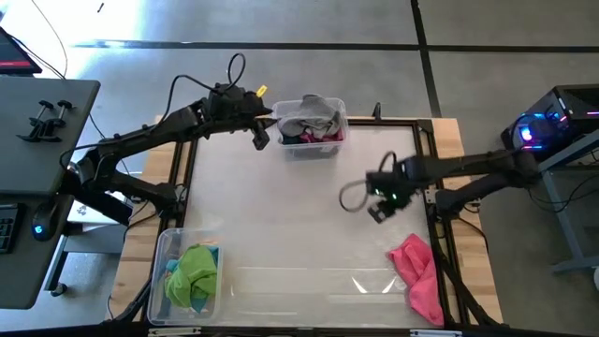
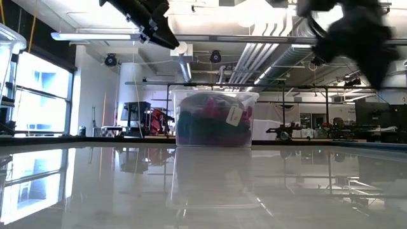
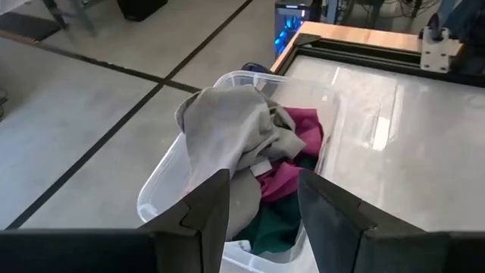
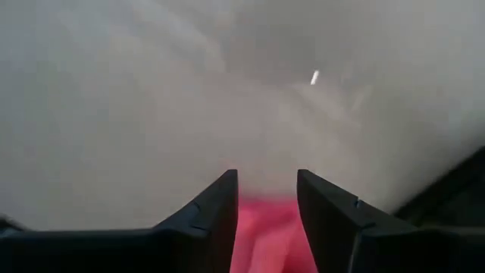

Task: Sort towels by color in basket
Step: Put the pink microfiber towel into the bottom transparent bin

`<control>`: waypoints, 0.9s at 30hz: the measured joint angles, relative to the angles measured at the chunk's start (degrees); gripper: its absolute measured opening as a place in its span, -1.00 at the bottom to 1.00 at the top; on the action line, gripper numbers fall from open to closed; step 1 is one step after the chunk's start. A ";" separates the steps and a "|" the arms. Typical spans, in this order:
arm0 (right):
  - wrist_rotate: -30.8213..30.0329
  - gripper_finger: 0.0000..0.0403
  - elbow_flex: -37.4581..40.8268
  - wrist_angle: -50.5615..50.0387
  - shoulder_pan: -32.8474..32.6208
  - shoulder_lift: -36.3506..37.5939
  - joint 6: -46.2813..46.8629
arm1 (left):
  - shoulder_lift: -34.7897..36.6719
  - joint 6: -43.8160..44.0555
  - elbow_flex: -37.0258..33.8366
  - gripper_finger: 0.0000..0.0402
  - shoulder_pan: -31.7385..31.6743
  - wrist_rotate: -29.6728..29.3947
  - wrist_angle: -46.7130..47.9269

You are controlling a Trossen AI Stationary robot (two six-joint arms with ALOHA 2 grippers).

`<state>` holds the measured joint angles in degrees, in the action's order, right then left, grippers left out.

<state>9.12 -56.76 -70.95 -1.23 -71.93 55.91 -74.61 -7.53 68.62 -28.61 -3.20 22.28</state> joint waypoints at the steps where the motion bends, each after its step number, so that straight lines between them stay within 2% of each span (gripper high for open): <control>1: 2.45 -0.32 2.65 0.64 -1.35 0.67 1.78 | -0.06 -0.02 0.00 -0.29 0.23 -0.02 0.00; 6: 13.87 -0.11 14.08 2.91 -5.29 1.12 10.01 | -0.87 0.15 0.00 -0.29 1.29 0.05 -1.35; 11: 23.81 0.14 22.03 12.29 -9.34 1.14 16.43 | -0.85 1.74 0.00 -0.29 2.93 0.04 -2.98; 17: 28.40 0.16 30.35 28.18 -15.57 1.12 23.53 | -0.85 1.62 0.00 -0.29 6.13 -0.03 -3.32; 20: 27.72 0.09 31.92 30.87 -19.40 1.12 29.50 | -0.85 1.71 0.00 -0.29 8.63 -0.81 -3.40; 24: 20.24 -0.04 32.23 32.41 -24.11 1.10 31.25 | -0.87 -2.20 0.00 -0.29 11.78 -2.53 -3.17; 27: 16.88 -0.18 32.17 32.25 -26.13 1.19 31.51 | -0.89 -1.77 -0.01 -0.29 14.12 -4.03 -2.98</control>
<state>26.00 -24.59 -38.70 -27.36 -70.74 87.42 -75.50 -9.30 68.61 -14.50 -7.24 19.30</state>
